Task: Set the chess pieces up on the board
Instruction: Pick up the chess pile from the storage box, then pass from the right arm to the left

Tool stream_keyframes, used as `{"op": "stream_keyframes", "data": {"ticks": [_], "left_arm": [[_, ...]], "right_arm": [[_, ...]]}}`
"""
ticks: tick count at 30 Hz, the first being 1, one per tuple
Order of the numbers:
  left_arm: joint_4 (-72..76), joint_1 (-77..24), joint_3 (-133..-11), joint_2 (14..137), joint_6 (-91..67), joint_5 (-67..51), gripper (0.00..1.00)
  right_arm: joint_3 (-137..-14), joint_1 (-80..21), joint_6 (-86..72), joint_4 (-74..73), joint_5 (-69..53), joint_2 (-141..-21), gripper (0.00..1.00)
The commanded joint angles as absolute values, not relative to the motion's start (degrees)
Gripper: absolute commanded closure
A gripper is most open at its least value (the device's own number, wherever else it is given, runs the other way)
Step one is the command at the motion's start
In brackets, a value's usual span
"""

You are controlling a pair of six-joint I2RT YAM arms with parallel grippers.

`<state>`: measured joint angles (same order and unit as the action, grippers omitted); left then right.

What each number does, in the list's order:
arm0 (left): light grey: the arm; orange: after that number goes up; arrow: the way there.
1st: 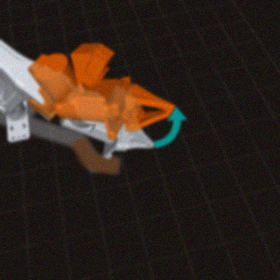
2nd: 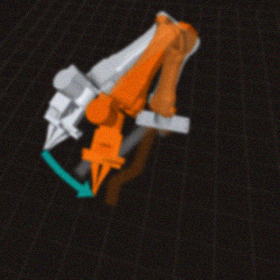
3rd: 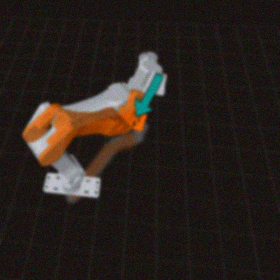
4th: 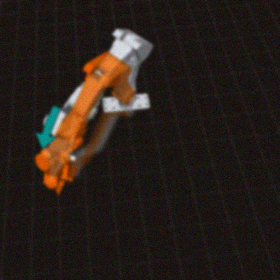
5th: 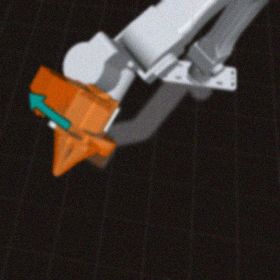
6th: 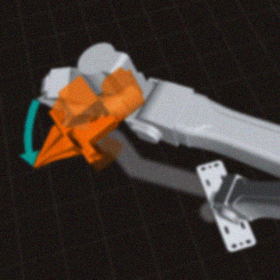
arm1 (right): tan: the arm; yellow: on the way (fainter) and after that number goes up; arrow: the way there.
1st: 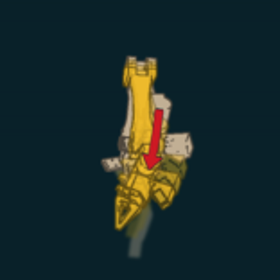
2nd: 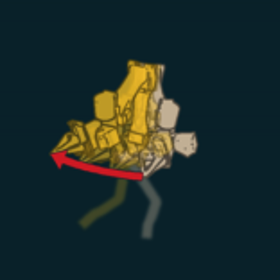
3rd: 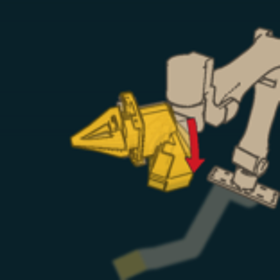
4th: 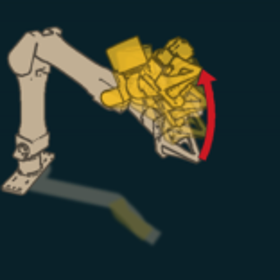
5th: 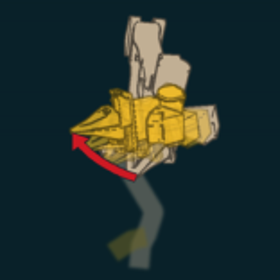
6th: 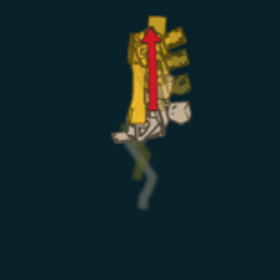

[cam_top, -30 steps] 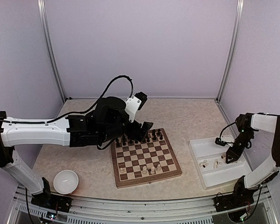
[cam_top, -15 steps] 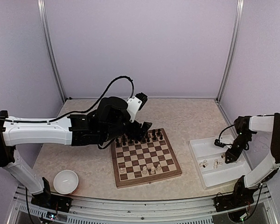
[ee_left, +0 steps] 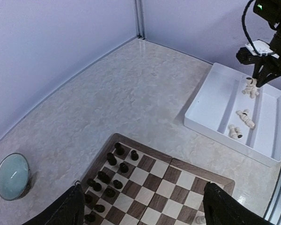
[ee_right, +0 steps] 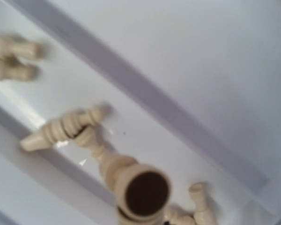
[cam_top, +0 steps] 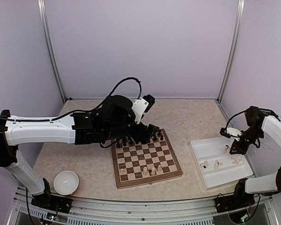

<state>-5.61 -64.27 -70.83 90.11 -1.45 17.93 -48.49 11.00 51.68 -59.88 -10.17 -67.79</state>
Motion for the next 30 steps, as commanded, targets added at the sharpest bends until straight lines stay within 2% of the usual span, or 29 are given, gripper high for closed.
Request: {"op": "stream_keyframes", "data": {"ticks": [1, 6, 9, 13, 19, 30], "left_arm": [[-6.2, -63.8, -75.0, 93.4, -6.6, 4.0, 0.16], [-2.1, -62.9, -78.1, 98.3, -15.2, -7.3, 0.24], [7.5, -63.5, -76.8, 101.6, -20.5, -12.6, 0.28], [26.9, -65.4, -74.0, 105.5, -23.8, -13.8, 0.29], [46.2, -66.3, -76.7, 113.9, -29.4, -14.7, 0.30], [55.9, -66.5, -90.1, 128.9, -37.7, -16.4, 0.28]], "right_arm": [[-50.9, 10.9, 55.5, -66.7, -15.7, -64.4, 0.89], [-50.4, 10.4, 57.5, -67.0, -18.1, -63.5, 0.88], [-52.3, 9.9, 58.2, -67.9, -22.3, -63.4, 0.88], [-58.0, 9.5, 58.1, -70.3, -31.4, -64.2, 0.88], [-64.4, 8.2, 57.1, -72.2, -42.5, -64.8, 0.88], [-67.8, 2.9, 52.6, -72.2, -47.4, -63.5, 0.87]]}}
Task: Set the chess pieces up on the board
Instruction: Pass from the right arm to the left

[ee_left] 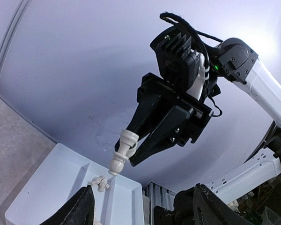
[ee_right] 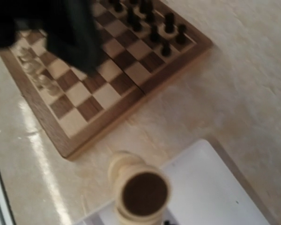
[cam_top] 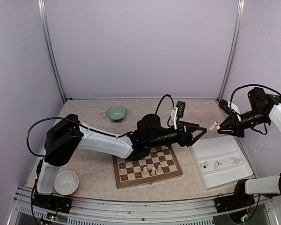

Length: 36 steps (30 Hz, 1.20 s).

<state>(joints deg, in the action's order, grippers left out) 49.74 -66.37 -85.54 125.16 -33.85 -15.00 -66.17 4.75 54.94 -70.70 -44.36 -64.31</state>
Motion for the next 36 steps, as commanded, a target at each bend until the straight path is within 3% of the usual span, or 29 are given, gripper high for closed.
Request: {"op": "stream_keyframes", "data": {"ticks": [1, 18, 28, 32, 36], "left_arm": [[56.1, -66.6, -91.2, 129.9, -38.1, -16.6, 0.28], [57.9, -66.6, -98.6, 136.4, -42.7, -20.9, 0.43], [57.2, -66.4, -101.2, 138.1, -43.9, -21.8, 0.66], [55.2, -66.2, -102.2, 138.4, -44.8, -20.9, 0.67], [51.8, -66.1, -104.1, 139.1, -45.9, -19.9, 0.57]], "right_arm": [[-68.0, 2.4, 52.2, -72.2, -47.4, -63.4, 0.87], [-69.1, 0.2, 49.2, -71.3, -48.1, -64.4, 0.86], [-68.5, 0.1, 48.6, -70.5, -47.4, -64.5, 0.86], [-68.1, 0.2, 48.4, -70.1, -47.4, -64.4, 0.86], [-68.1, -1.6, 47.8, -69.6, -47.7, -64.6, 0.86]]}}
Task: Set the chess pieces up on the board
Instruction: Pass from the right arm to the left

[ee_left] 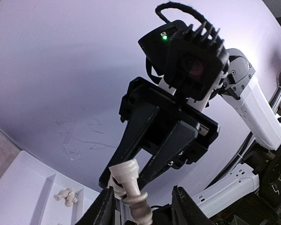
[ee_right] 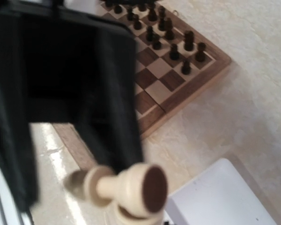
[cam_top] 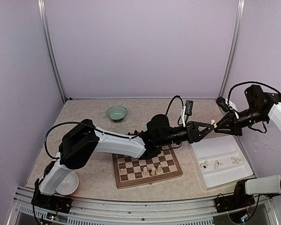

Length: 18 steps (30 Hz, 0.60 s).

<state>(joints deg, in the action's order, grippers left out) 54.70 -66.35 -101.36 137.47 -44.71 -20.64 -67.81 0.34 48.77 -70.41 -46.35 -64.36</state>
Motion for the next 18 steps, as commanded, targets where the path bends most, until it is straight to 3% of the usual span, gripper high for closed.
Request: {"op": "stream_keyframes", "data": {"ticks": [1, 6, 18], "left_arm": [[51.3, -66.1, -104.1, 139.1, -45.9, -19.7, 0.56], [50.4, -66.1, -104.3, 139.4, -46.4, -19.5, 0.60], [54.6, -64.7, -99.5, 137.4, -48.1, -20.8, 0.82]], "right_arm": [[-68.2, -1.7, 47.6, -69.5, -47.8, -64.7, 0.86], [-68.1, -2.1, 47.0, -68.9, -48.0, -64.9, 0.86], [-66.7, -2.7, 46.2, -67.3, -47.5, -65.3, 0.86]]}}
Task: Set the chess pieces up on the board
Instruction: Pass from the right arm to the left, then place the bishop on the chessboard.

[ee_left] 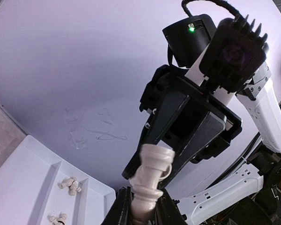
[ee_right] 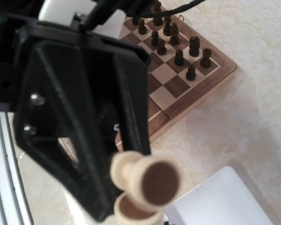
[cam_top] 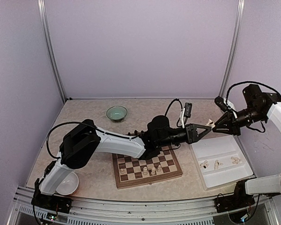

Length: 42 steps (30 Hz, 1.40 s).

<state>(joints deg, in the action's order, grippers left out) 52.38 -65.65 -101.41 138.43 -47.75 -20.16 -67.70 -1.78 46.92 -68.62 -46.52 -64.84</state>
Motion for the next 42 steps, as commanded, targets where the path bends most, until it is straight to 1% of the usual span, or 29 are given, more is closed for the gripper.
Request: {"op": "stream_keyframes", "data": {"ticks": [1, 5, 9, 11, 15, 18, 21, 23, 29, 36, 42], "left_arm": [[54.5, -64.4, -99.2, 136.9, -48.3, -21.1, 0.84], [49.9, -63.2, -97.0, 134.4, -48.2, -22.7, 0.90], [38.8, -61.6, -92.5, 127.1, -43.5, -23.1, 0.93], [29.5, -60.8, -91.7, 123.2, -40.1, -23.3, 0.93], [0.6, -59.3, -93.4, 114.7, -31.1, -21.2, 0.94], [-20.9, -58.8, -95.8, 110.8, -22.9, -15.3, 0.94], [-37.7, -58.4, -96.9, 107.0, -17.9, -6.3, 0.93], [-46.0, -58.1, -97.0, 104.8, -15.2, 1.7, 0.93], [-66.6, -57.5, -96.7, 101.5, -11.0, 17.1, 0.93], [-69.4, -57.7, -89.5, 100.9, -9.9, 24.1, 0.93], [-69.2, -58.1, -89.9, 103.3, -7.1, 23.6, 0.93]], "right_arm": [[-66.5, -2.7, 46.2, -67.1, -47.4, -65.4, 0.86], [-65.9, -2.7, 45.9, -65.9, -46.6, -65.5, 0.86], [-64.0, -2.7, 45.6, -62.4, -44.7, -65.8, 0.87], [-62.4, -2.7, 45.4, -60.2, -44.1, -66.8, 0.87], [-59.6, -2.7, 44.6, -54.6, -43.2, -69.1, 0.88], [-57.5, -2.7, 43.9, -49.8, -42.5, -70.8, 0.88], [-54.6, -2.7, 43.4, -44.4, -40.7, -72.2, 0.88], [-53.2, -2.7, 43.1, -41.6, -40.5, -72.9, 0.88], [-50.6, -2.8, 42.4, -36.8, -42.7, -73.7, 0.88], [-49.1, -2.9, 42.6, -35.6, -43.6, -72.9, 0.87], [-48.4, -2.9, 42.3, -35.4, -44.4, -71.6, 0.87]]}}
